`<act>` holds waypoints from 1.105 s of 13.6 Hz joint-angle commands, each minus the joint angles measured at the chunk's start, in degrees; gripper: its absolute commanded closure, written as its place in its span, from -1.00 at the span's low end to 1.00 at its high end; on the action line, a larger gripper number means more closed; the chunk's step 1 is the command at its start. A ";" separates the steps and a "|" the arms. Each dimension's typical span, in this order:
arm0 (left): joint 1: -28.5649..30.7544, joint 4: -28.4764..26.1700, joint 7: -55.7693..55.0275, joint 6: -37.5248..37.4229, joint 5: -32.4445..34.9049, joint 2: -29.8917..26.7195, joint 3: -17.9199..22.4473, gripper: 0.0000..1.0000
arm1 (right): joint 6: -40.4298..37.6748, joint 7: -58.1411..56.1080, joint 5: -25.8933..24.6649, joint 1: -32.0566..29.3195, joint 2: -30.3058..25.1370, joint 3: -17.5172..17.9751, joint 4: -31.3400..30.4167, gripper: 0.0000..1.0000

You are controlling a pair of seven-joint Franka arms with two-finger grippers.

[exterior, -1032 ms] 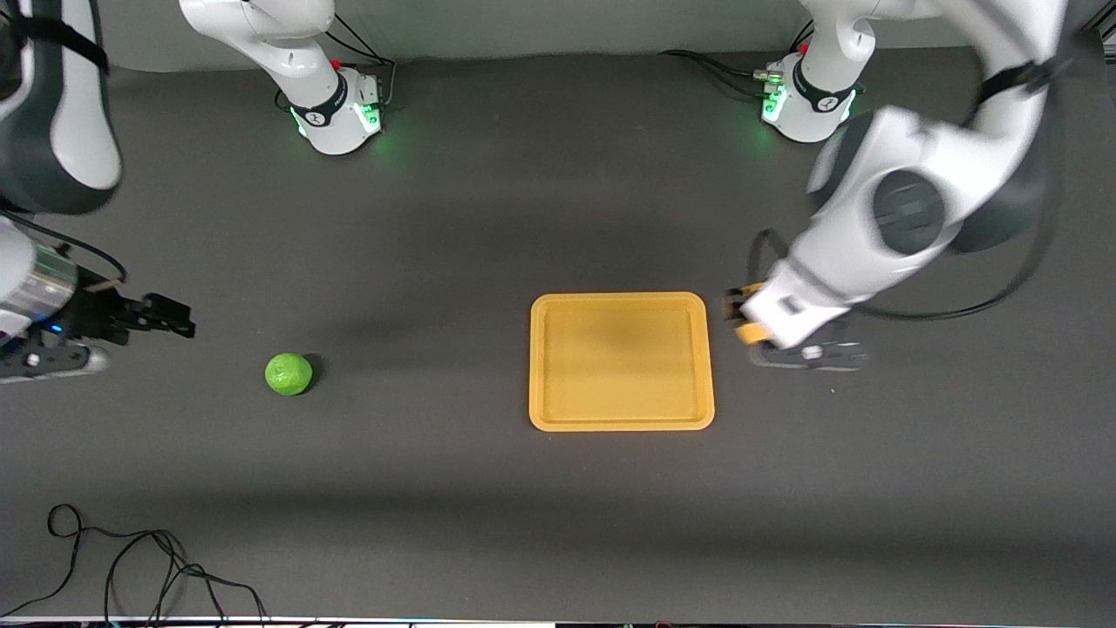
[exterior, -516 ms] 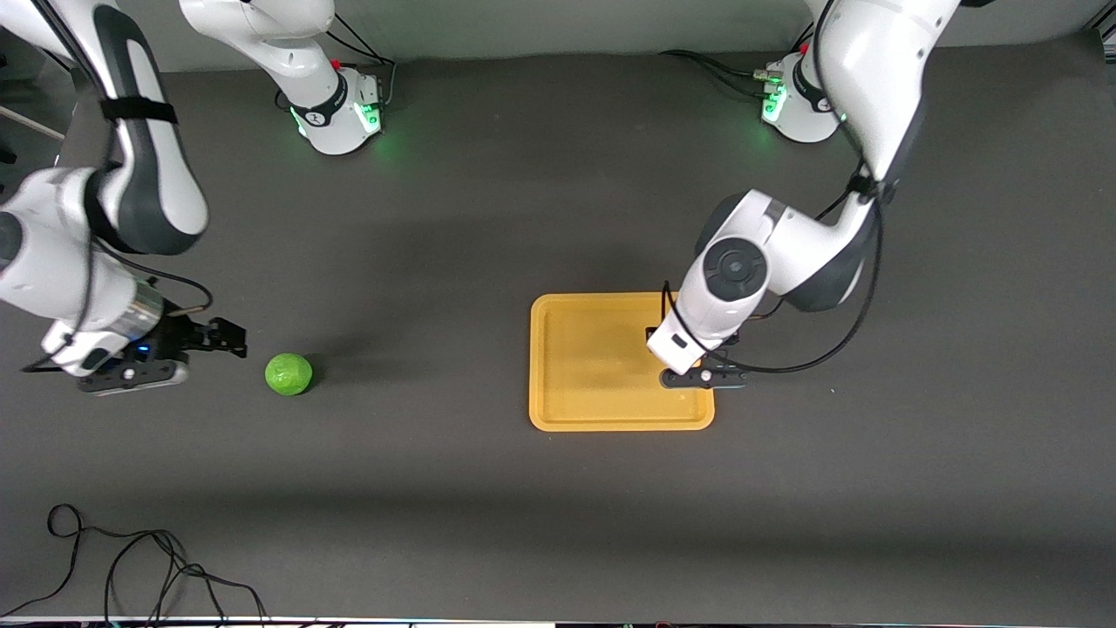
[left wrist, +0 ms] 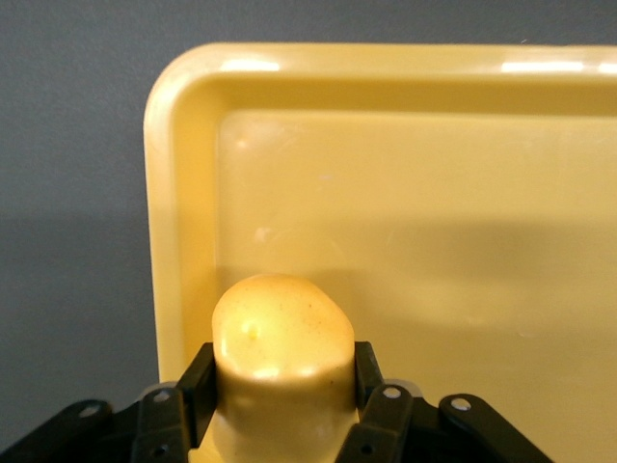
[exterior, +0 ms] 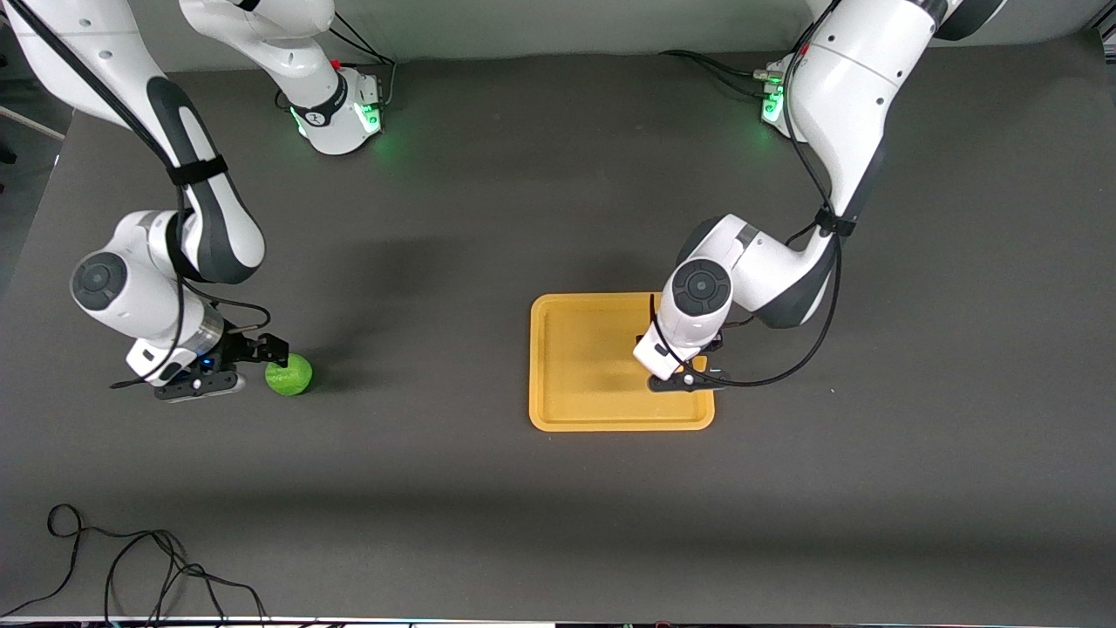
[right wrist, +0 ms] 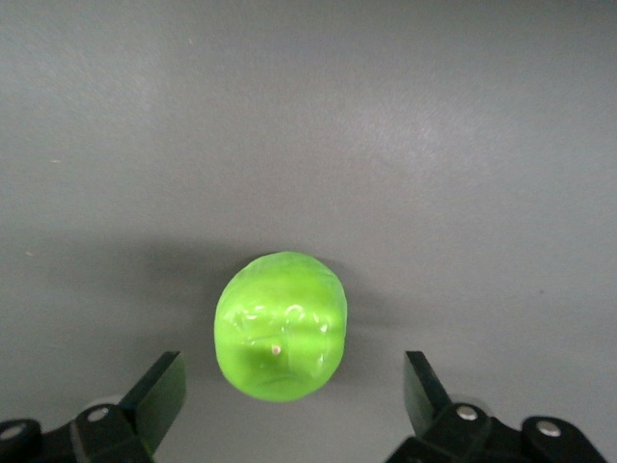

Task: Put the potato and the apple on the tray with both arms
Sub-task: 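Carry the potato onto the tray while the right gripper reaches the apple, then release the potato on the tray while the right gripper grasps the apple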

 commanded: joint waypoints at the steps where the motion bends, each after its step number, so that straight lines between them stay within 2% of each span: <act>1: -0.40 0.06 -1.86 0.54 1.30 0.28 0.47 1.00 | 2.76 -1.46 2.08 -0.01 2.86 0.05 0.90 -1.00; 2: -0.31 0.06 -1.86 0.54 1.30 0.45 0.56 1.00 | 3.03 -1.46 2.08 -0.01 3.74 0.05 1.34 -1.00; 3: -0.23 0.06 -1.95 0.46 1.22 0.45 0.64 0.88 | 3.03 -1.55 2.08 -0.09 4.62 0.05 1.52 -1.00; 4: -0.14 -0.03 -2.39 0.45 1.21 0.45 0.65 0.32 | 3.03 -1.55 2.08 -0.09 5.32 0.05 1.69 -1.00; 5: -0.05 0.06 -2.39 0.54 1.21 0.45 0.65 -0.57 | 2.95 -1.55 2.08 -0.09 5.94 0.14 1.87 -1.00; 6: 0.04 0.06 -2.39 0.54 1.21 0.45 0.65 -1.00 | 2.60 -1.46 2.17 -0.09 6.29 0.14 2.30 -1.00; 8: 0.04 0.14 -2.83 0.28 1.21 -0.07 0.65 -1.00 | 2.16 -1.38 2.17 -0.09 7.17 0.14 3.10 -1.00; 9: 0.04 0.32 -3.61 -0.16 1.21 -0.60 0.65 -1.00 | 2.15 -1.38 2.17 -0.09 7.61 0.22 3.27 -0.93; 11: 0.21 0.84 -4.15 -0.86 0.69 -3.57 0.64 -1.00 | 0.76 -1.29 2.17 -0.09 8.23 0.40 4.85 -0.27; 13: 3.44 0.94 -2.92 -2.87 0.60 -8.57 0.30 -1.00 | -4.58 -1.20 2.25 -0.18 9.28 0.58 8.97 0.27; 14: 5.29 1.20 -0.83 -4.63 0.51 -11.12 0.12 -1.00 | -7.49 -1.20 2.25 -0.18 9.28 0.58 10.90 0.41; 15: 6.62 1.46 3.28 -6.56 0.34 -13.93 0.20 -1.00 | -9.52 -1.29 2.25 -0.18 9.11 0.58 12.23 0.46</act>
